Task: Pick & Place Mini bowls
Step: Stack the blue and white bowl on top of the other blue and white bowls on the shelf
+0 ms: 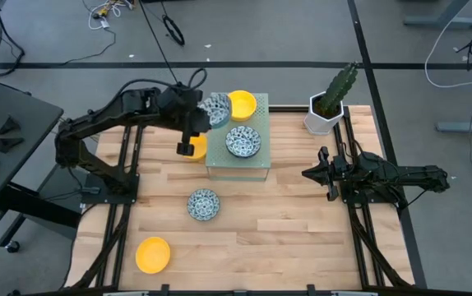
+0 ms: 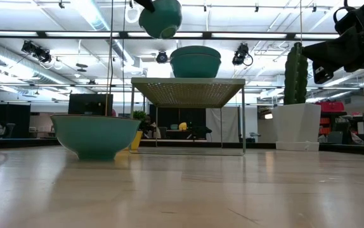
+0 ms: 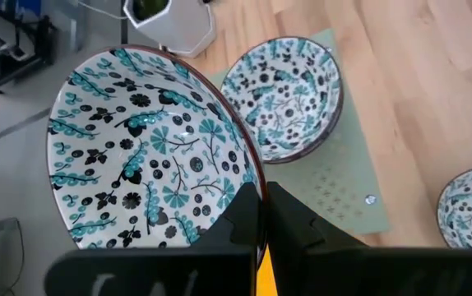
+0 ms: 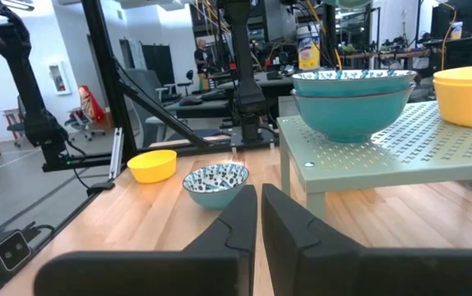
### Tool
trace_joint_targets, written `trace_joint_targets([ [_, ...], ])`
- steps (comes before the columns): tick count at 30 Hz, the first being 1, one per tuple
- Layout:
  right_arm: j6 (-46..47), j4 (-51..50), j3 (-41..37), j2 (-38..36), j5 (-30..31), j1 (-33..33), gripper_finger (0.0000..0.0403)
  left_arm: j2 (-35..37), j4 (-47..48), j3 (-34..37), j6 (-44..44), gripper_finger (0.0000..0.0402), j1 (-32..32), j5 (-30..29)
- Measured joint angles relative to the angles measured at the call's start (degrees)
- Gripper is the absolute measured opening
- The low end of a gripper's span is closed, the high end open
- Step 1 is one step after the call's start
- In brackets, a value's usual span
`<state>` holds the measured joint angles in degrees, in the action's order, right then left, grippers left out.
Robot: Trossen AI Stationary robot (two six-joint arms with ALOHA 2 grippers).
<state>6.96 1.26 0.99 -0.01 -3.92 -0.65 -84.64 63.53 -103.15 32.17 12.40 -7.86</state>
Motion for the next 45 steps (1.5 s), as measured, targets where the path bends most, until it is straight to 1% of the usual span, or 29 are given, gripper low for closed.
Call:
trace_joint_targets([
  [4, 0.02, 0.00, 0.00, 0.00, 0.01, 0.01, 0.0027, -2.41, 2.04, -3.15, -1.49, 0.0010, -0.09, -0.24],
  [9, 0.01, 0.00, 0.00, 0.00, 0.01, 0.00, 0.0027, -6.61, 3.41, -11.54, -1.49, 0.0010, -0.15, -0.41],
  [15, 0.00, 0.00, 0.00, 0.00, 0.02, -0.01, 0.0027, -11.70, 5.73, -19.98, -1.49, 0.0010, -0.15, -0.45],
  [20, 0.01, 0.00, 0.00, 0.00, 0.01, 0.01, 0.0027, -14.65, 6.85, -24.05, -1.43, 0.0010, -0.61, -0.46],
  [27, 0.00, 0.00, 0.00, 0.00, 0.02, 0.01, 0.0027, -16.83, 8.48, -25.27, 1.57, 0.0010, -4.38, -0.76],
  [31, 0.02, 0.00, 0.00, 0.00, 0.00, 0.00, 0.0027, -17.35, 8.95, -25.40, 2.11, 0.0010, -7.35, -4.11],
  [33, 0.02, 0.00, 0.00, 0.00, 0.01, 0.01, 0.0027, -17.87, 10.21, -25.27, 2.24, 0.0010, -8.25, -4.74],
  [45, 0.01, 0.00, 0.00, 0.00, 0.02, 0.00, 0.0027, -22.32, 12.27, -25.26, 3.61, 0.0010, -9.19, -6.33],
])
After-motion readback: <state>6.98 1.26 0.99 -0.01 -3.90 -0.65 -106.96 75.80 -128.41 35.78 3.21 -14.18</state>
